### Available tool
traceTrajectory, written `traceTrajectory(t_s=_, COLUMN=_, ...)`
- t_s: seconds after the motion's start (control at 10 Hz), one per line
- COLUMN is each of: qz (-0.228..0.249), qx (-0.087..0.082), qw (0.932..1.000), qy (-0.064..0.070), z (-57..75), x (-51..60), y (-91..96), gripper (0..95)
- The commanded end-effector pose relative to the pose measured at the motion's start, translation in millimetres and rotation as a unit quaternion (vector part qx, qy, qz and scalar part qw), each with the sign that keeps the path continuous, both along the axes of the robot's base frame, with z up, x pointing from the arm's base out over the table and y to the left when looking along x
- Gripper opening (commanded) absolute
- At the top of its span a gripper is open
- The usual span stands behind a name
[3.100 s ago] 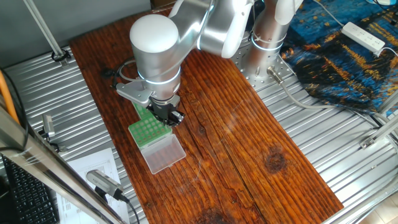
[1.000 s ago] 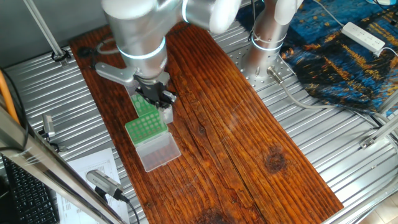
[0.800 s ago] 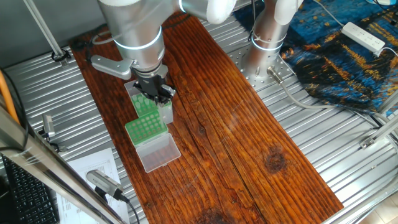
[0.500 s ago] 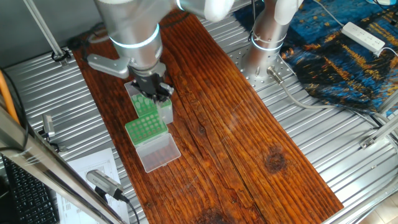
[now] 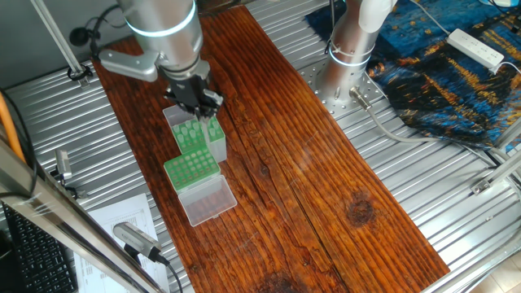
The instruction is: Transfer all large pipette tips from one holder to another
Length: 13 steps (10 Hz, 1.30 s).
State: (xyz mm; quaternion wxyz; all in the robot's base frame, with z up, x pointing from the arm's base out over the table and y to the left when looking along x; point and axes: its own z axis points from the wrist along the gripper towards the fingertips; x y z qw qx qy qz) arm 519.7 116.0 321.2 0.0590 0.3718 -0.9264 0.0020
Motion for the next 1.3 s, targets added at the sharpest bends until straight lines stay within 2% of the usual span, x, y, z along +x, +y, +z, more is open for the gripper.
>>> traceTrajectory(t_s=0.1, qz=0.008, qx=-0.012, qw=0.9999, qy=-0.001, z=-0.8, x=-1.1, y=-3.2, gripper=0.0)
traceTrajectory(t_s=0.4, qz=0.041, qx=-0.002, qw=0.9991, qy=-0.005, z=-7.7, x=3.6, y=-25.4, gripper=0.0)
traceTrajectory(t_s=0.6, qz=0.052, qx=-0.001, qw=0.9986, qy=-0.008, z=-10.2, x=3.9, y=-37.7, gripper=0.0)
traceTrajectory(t_s=1.3, qz=0.062, qx=-0.004, qw=0.9981, qy=-0.003, z=-25.9, x=13.5, y=-57.5, gripper=0.0)
